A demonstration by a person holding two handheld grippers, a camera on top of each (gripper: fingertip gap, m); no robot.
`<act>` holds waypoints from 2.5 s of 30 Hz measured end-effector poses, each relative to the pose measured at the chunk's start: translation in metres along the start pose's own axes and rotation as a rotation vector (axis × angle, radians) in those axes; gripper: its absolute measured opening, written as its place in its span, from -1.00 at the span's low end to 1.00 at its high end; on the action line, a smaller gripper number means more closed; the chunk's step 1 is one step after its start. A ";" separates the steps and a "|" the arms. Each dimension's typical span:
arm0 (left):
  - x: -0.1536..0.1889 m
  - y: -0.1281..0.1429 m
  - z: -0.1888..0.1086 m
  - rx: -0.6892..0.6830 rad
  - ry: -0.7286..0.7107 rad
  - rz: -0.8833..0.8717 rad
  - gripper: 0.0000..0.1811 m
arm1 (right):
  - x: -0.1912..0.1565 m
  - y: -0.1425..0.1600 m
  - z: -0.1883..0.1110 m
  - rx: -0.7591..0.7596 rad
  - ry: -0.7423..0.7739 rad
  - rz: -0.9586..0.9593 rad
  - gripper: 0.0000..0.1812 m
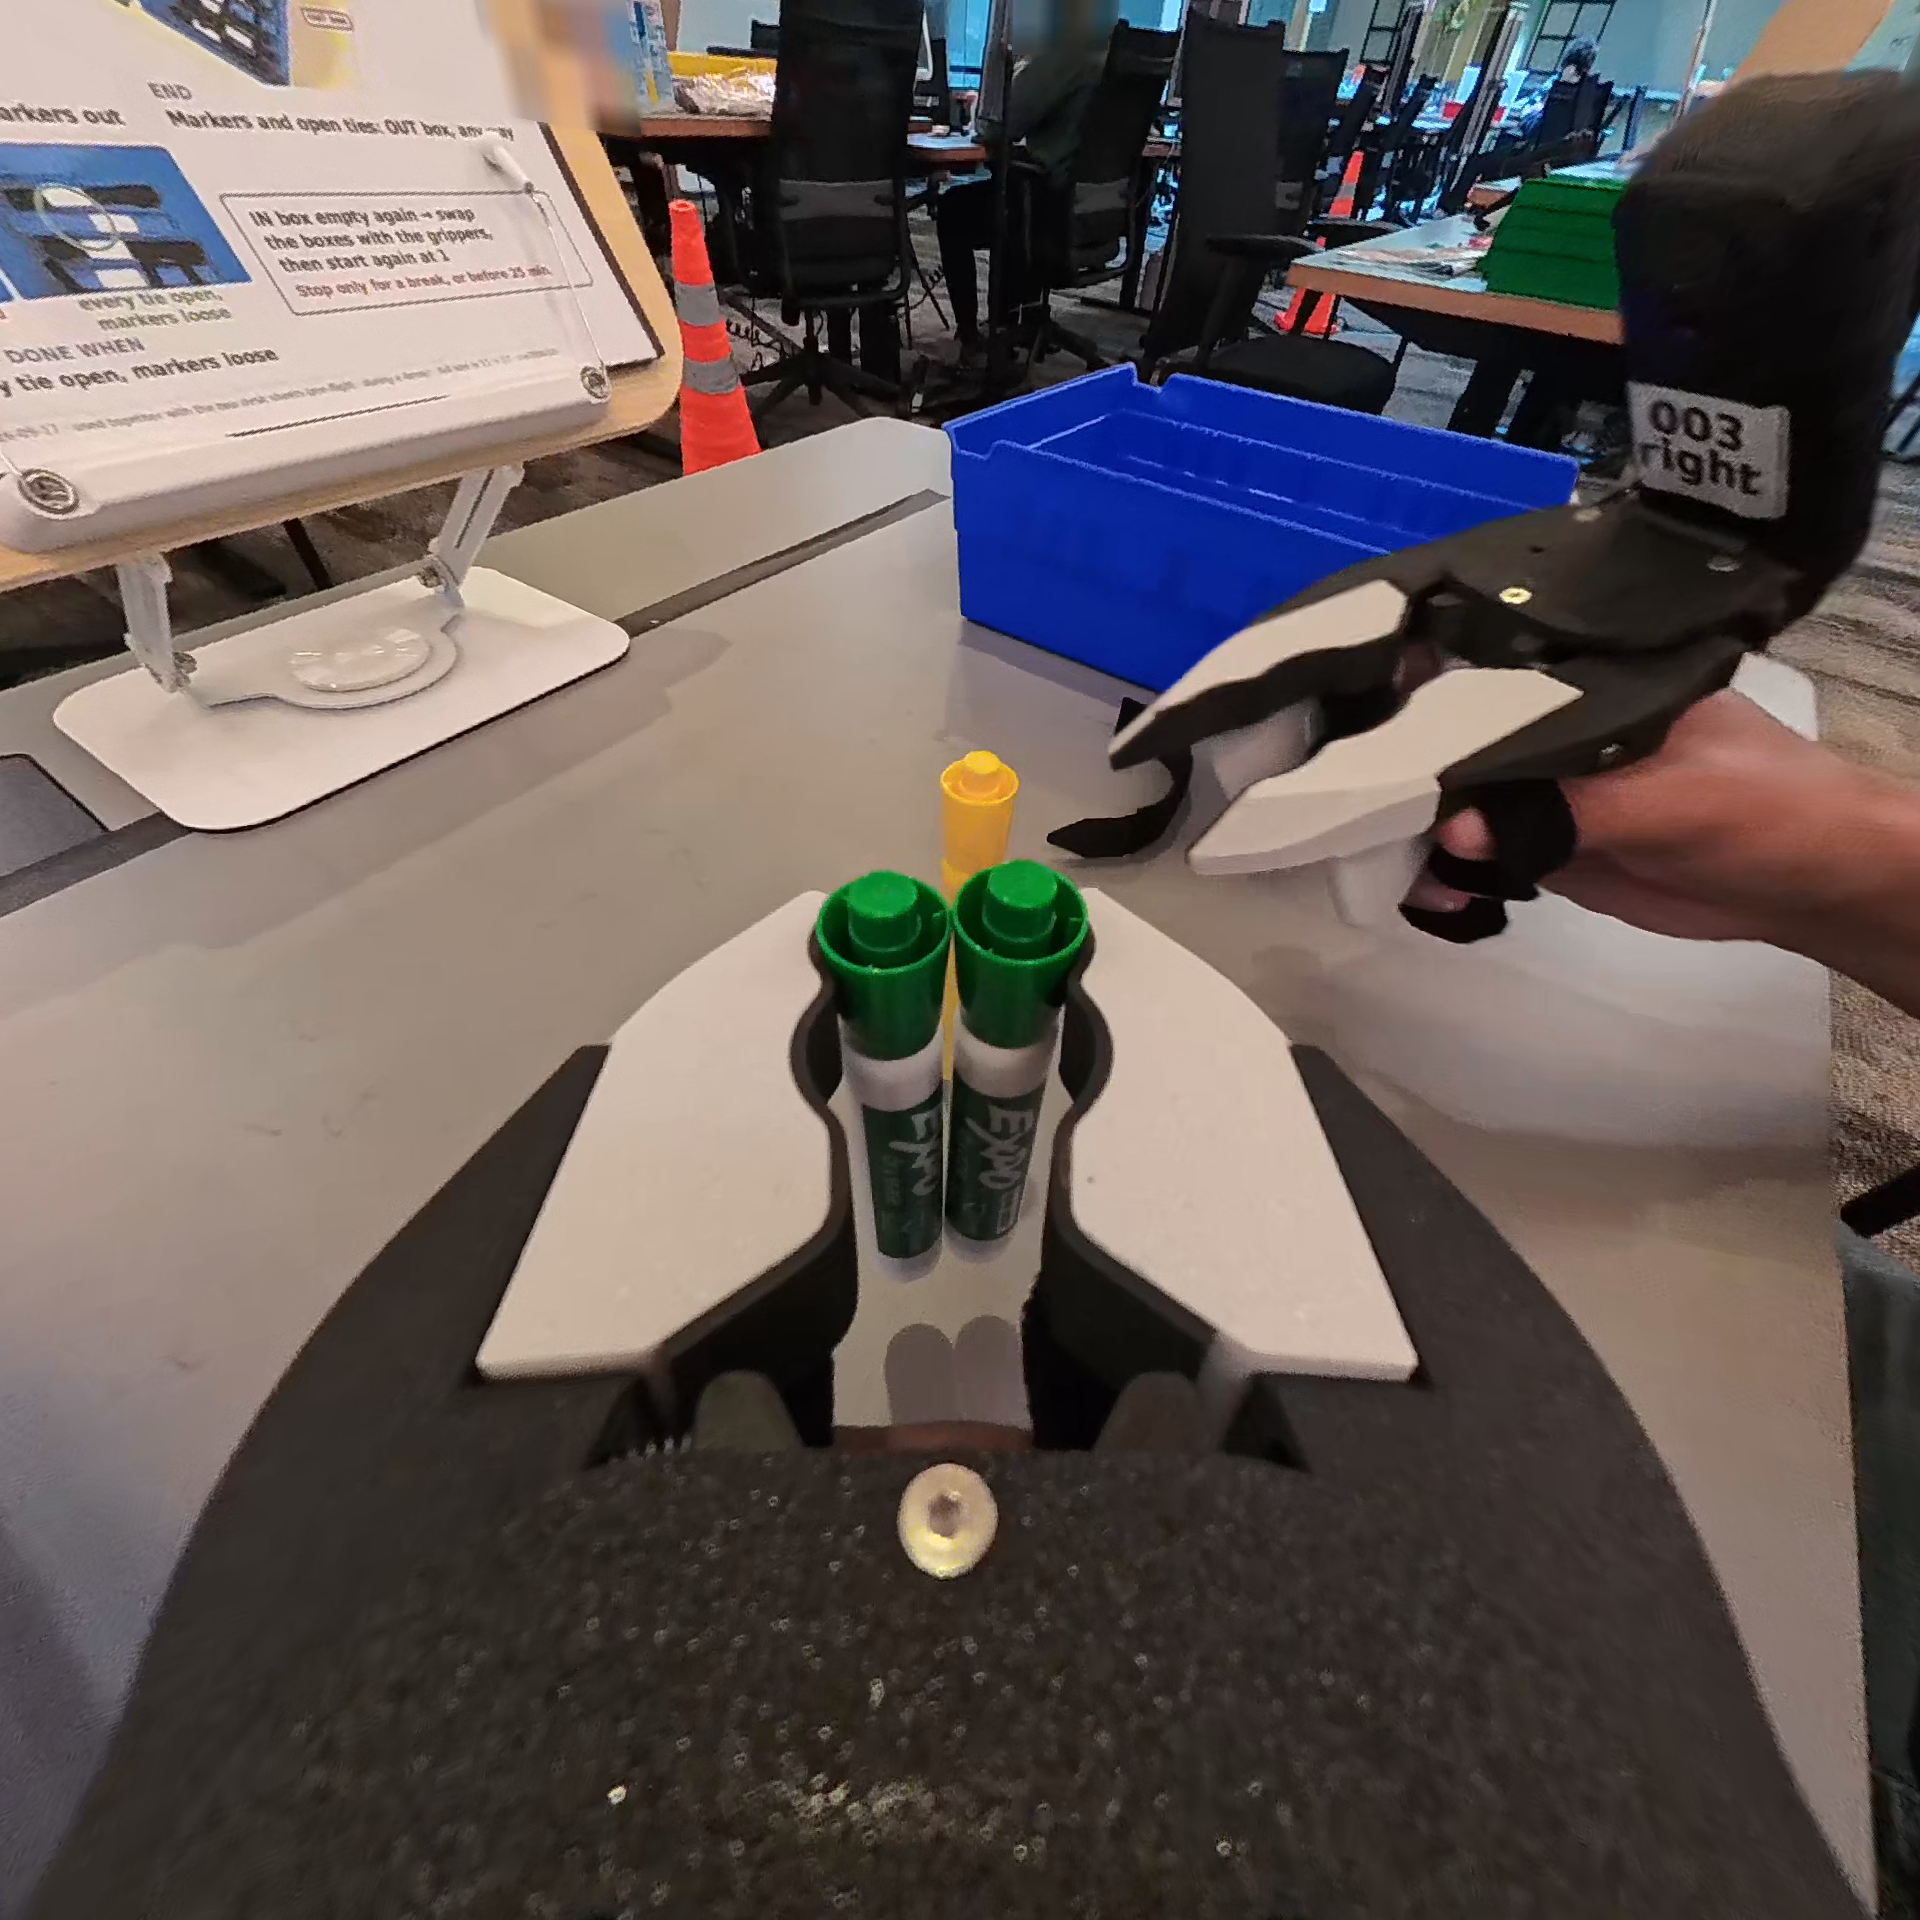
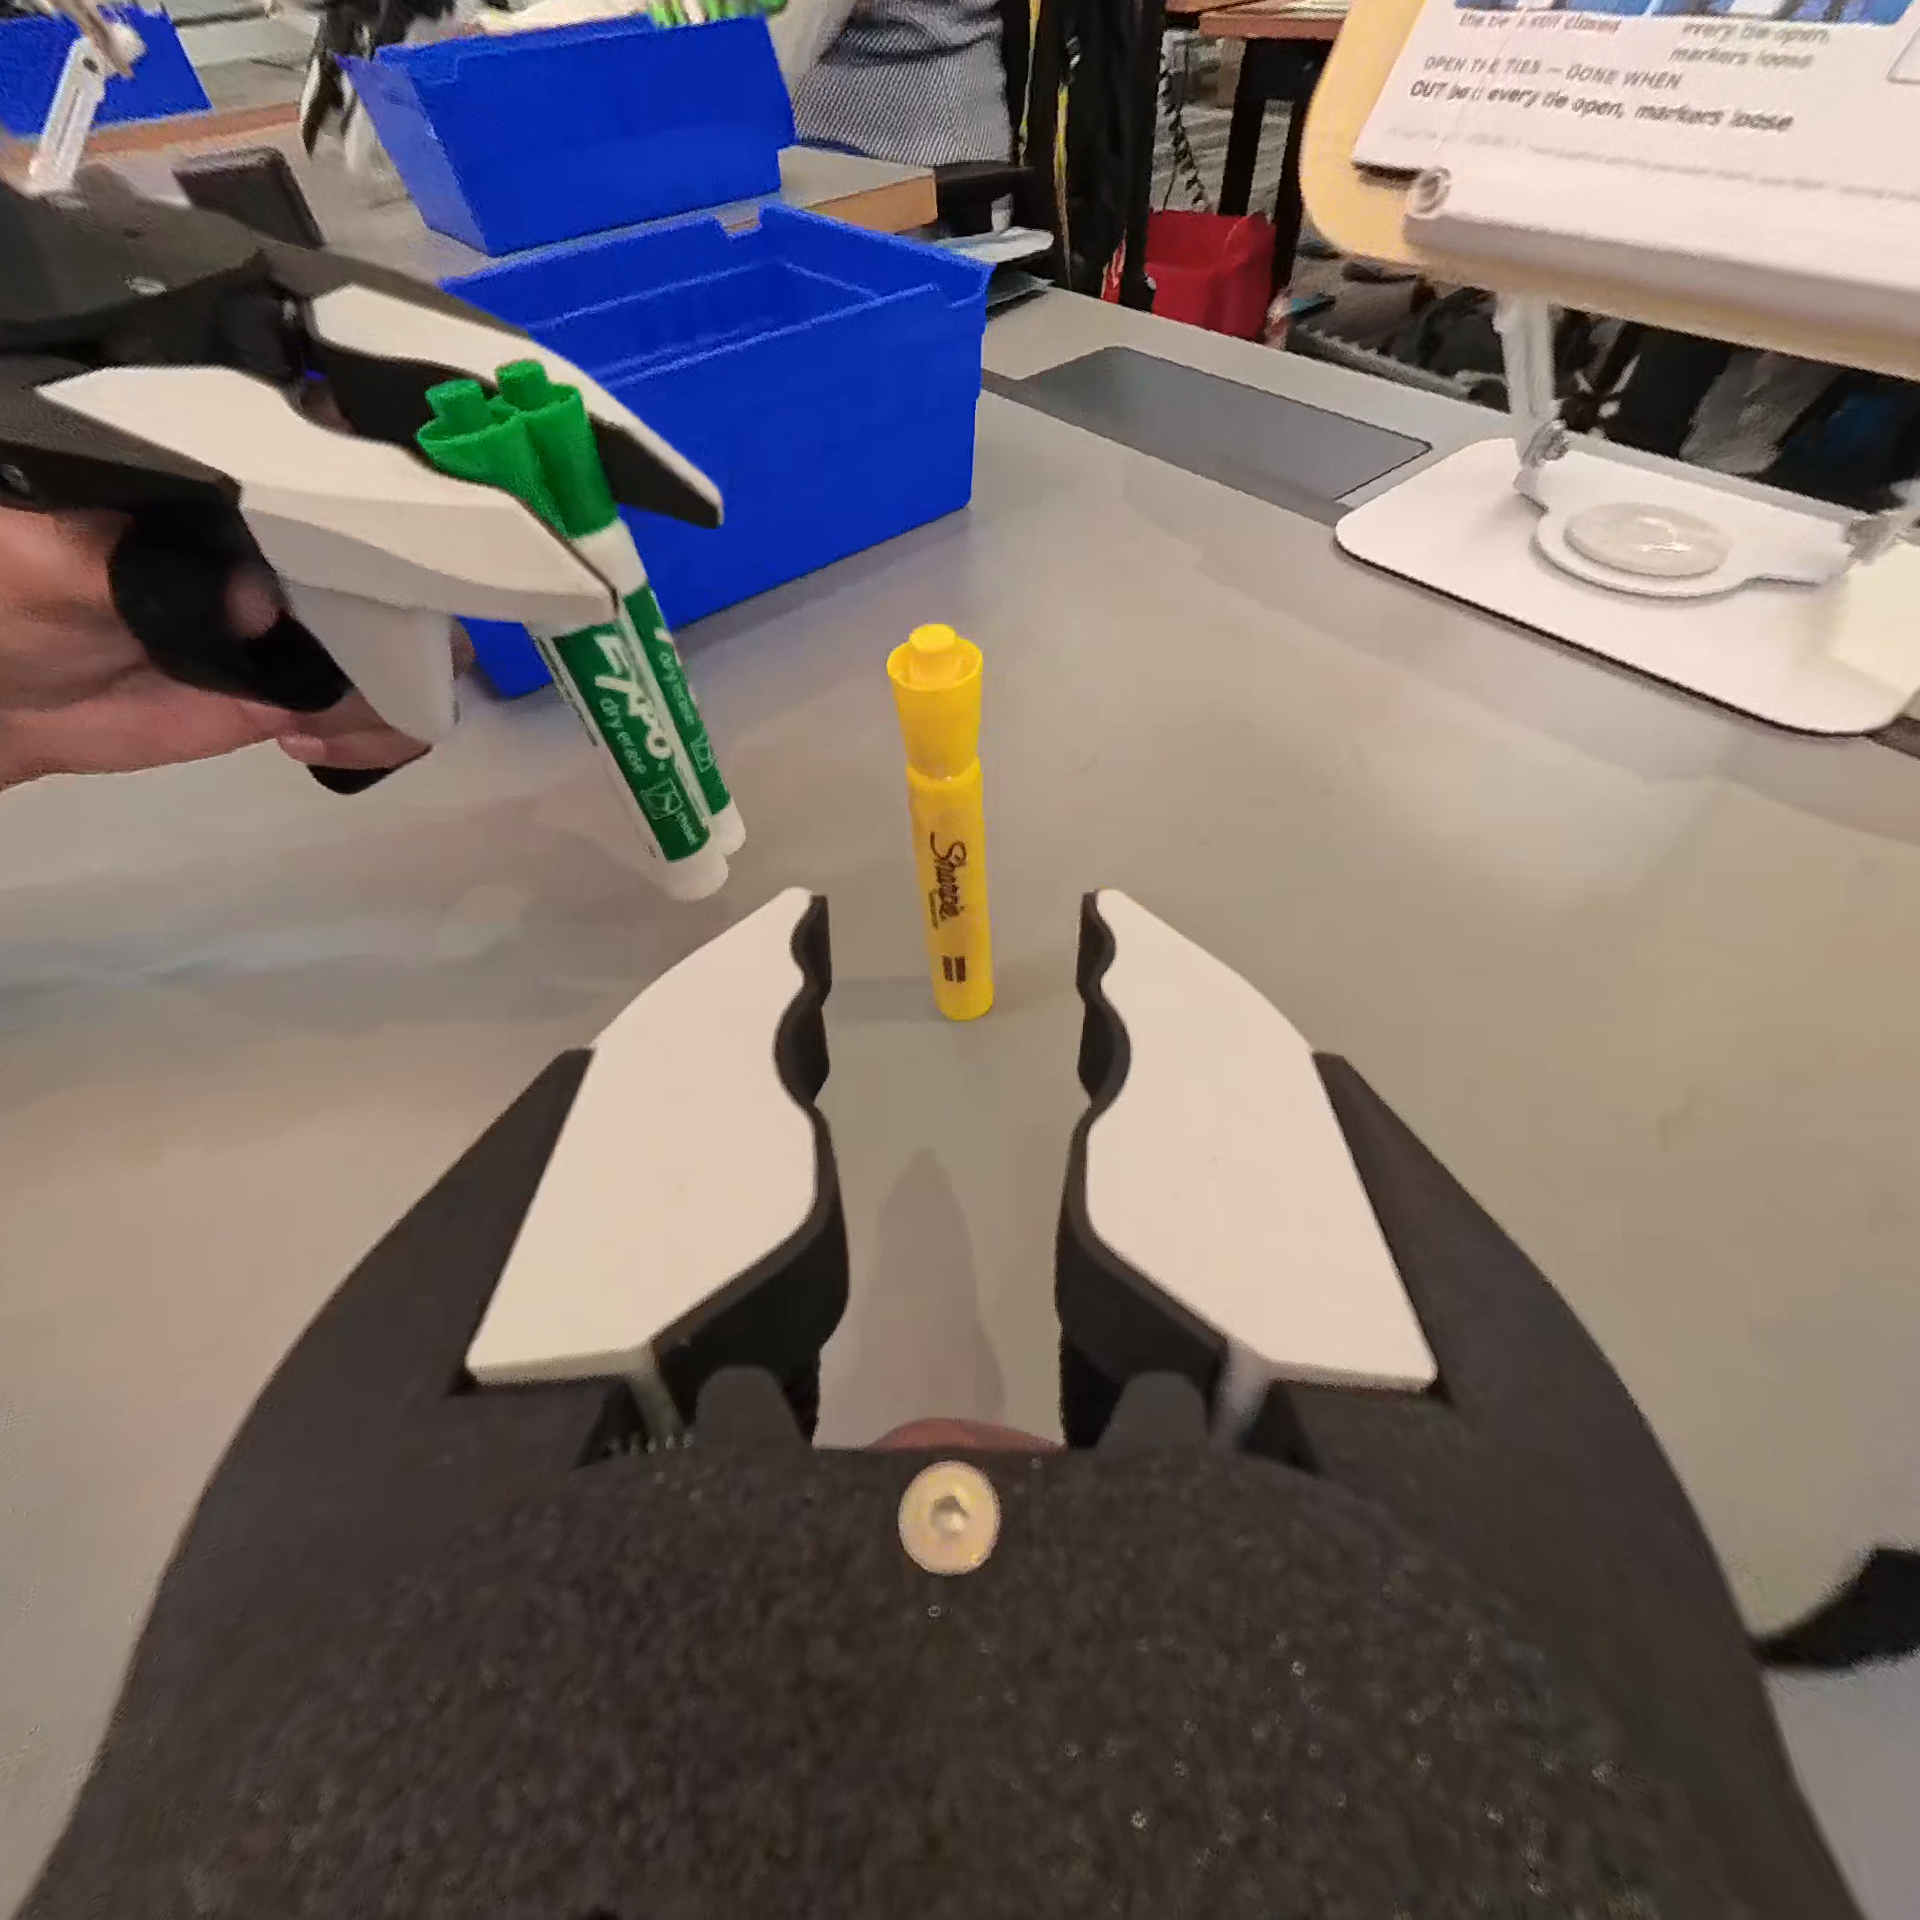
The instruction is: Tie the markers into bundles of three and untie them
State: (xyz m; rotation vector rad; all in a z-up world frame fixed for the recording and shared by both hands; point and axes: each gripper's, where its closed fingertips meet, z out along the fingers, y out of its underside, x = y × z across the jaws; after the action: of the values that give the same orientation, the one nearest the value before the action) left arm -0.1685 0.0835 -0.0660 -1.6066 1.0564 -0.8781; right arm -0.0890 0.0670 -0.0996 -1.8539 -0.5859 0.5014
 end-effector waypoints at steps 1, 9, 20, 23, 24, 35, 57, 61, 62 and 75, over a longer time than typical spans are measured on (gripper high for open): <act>-0.001 0.001 0.000 -0.002 0.002 -0.003 -0.58 | -0.001 -0.001 0.007 -0.018 -0.017 -0.015 -0.50; 0.001 0.004 0.002 -0.007 0.014 -0.004 -0.58 | -0.004 -0.019 0.044 -0.037 -0.053 -0.107 -0.55; 0.004 0.008 0.006 -0.017 0.032 -0.001 -0.58 | 0.003 -0.023 0.044 -0.021 -0.027 -0.124 -0.80; 0.005 0.008 0.007 -0.017 0.033 -0.001 -0.58 | 0.004 -0.026 0.043 -0.012 -0.037 -0.118 -0.80; 0.005 0.008 0.007 -0.017 0.035 -0.001 -0.58 | 0.004 -0.027 0.042 -0.011 -0.042 -0.113 -0.80; 0.013 0.009 0.015 -0.030 0.071 0.014 -0.58 | -0.001 -0.068 0.017 0.099 -0.076 -0.120 -0.80; 0.021 0.013 0.018 -0.565 0.369 0.286 -0.58 | -0.011 -0.157 -0.058 0.553 -0.282 0.183 -0.81; 0.019 0.027 0.026 -0.696 0.387 0.329 -0.58 | -0.001 -0.146 -0.049 0.585 -0.301 0.304 -0.81; 0.018 0.031 0.029 -0.720 0.387 0.335 -0.58 | 0.001 -0.143 -0.047 0.588 -0.298 0.323 -0.81; 0.042 0.027 0.046 -0.740 0.454 0.291 -0.58 | -0.005 -0.121 -0.025 0.615 -0.308 0.346 -0.81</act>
State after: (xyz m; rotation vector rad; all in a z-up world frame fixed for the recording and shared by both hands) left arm -0.1179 0.0562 -0.1021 -1.7963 2.0583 -0.7004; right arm -0.0972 0.0822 0.0230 -1.2917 -0.2579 1.0795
